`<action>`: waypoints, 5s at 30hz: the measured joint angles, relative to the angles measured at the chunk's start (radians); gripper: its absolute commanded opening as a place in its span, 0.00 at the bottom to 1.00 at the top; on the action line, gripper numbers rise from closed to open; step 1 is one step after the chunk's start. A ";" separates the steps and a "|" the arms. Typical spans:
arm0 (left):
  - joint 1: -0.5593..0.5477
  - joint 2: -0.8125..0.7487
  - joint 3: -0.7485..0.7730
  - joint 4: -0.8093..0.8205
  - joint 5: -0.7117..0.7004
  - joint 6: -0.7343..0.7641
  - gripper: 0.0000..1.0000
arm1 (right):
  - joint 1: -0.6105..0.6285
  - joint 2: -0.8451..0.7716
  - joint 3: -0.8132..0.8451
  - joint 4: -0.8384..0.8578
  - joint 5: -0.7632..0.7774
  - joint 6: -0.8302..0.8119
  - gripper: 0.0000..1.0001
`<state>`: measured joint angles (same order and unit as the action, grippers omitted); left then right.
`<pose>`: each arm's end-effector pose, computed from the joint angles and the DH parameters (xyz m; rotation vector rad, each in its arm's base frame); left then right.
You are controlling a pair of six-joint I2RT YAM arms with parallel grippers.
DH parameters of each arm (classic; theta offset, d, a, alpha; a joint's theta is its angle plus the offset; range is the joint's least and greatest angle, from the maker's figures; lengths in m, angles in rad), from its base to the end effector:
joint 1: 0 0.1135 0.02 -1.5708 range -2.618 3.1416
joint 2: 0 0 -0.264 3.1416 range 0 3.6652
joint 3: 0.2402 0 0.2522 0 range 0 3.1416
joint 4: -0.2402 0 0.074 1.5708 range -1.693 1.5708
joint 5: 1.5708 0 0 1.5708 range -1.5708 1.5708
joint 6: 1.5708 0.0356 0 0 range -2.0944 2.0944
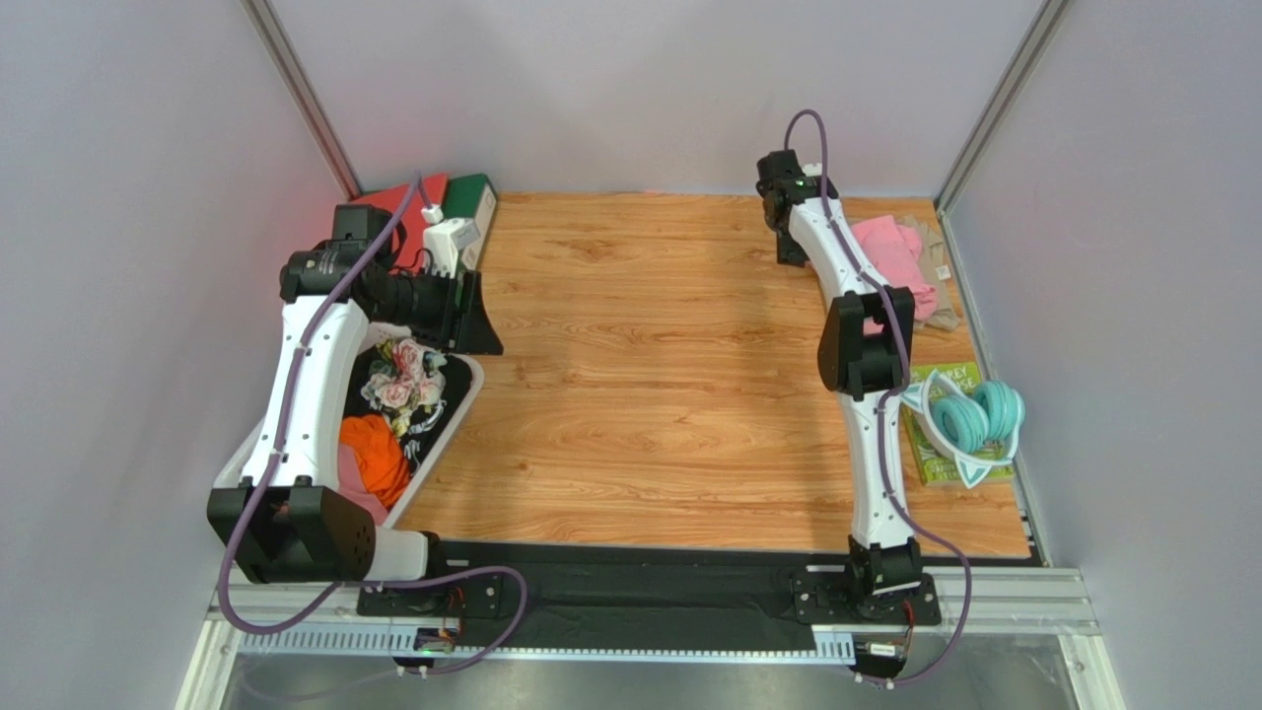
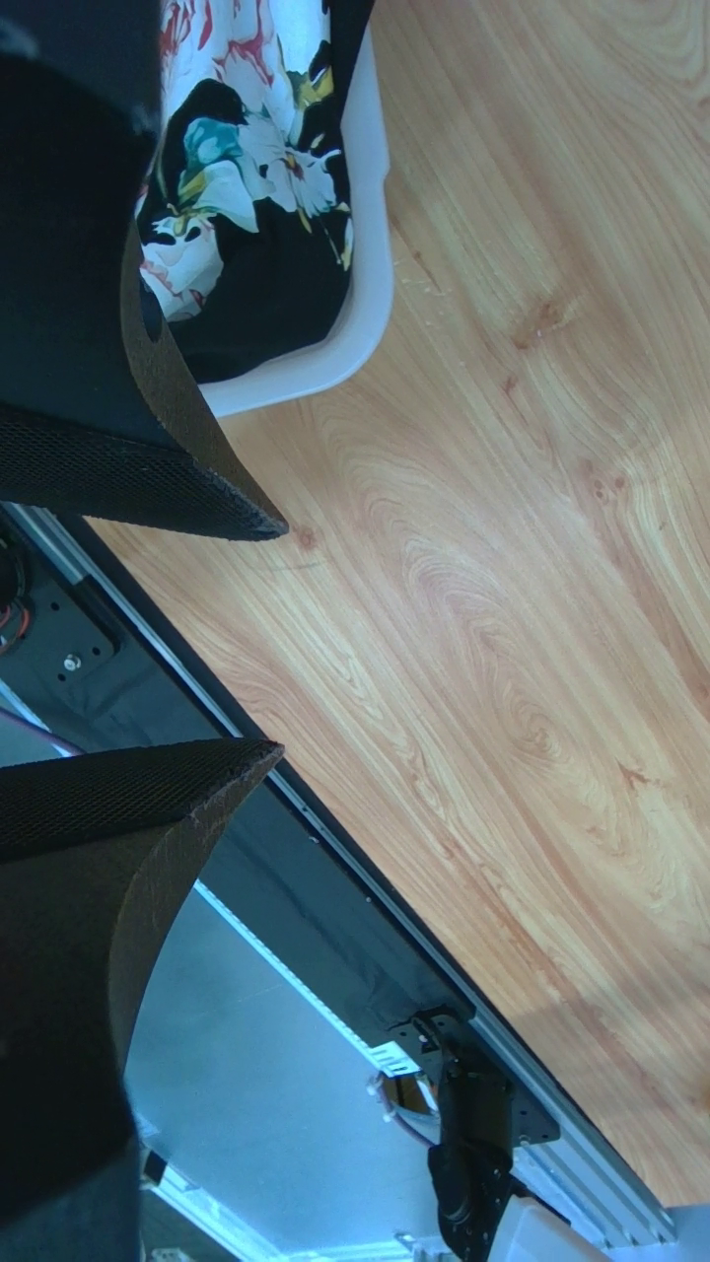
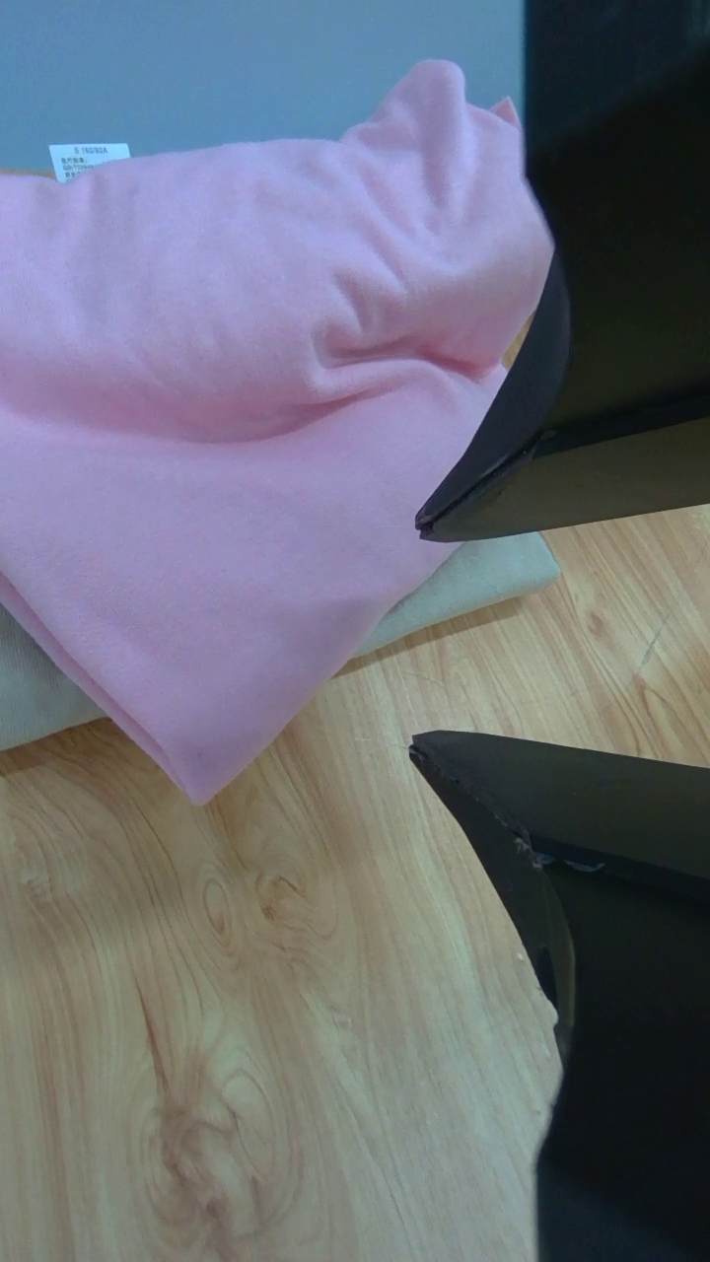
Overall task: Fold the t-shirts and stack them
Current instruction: Put the neatly folded tshirt into the corner of the board with the right arm, then smooth out wrinkles on the folded tshirt
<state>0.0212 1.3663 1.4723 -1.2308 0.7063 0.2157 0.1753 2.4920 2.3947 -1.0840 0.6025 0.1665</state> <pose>0.2477 -0.0179 0.3664 0.4501 2.4646 -0.8469 0.5147 0.0707 0.2135 0.1465 2.5761 -0.7022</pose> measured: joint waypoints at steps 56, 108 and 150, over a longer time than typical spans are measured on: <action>0.000 0.085 0.006 -0.009 0.044 0.030 0.59 | 0.055 0.172 0.105 0.181 0.227 -0.208 0.68; 0.000 0.116 0.062 -0.045 0.050 0.038 0.59 | 0.006 0.188 0.059 0.206 0.218 -0.182 0.00; 0.000 0.115 0.045 -0.042 0.046 0.042 0.60 | -0.217 0.020 0.105 0.171 -0.293 0.050 0.00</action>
<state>0.0212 1.4811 1.5173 -1.2732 0.7521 0.2573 -0.0414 2.5118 2.4992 -0.9127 0.3096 0.2161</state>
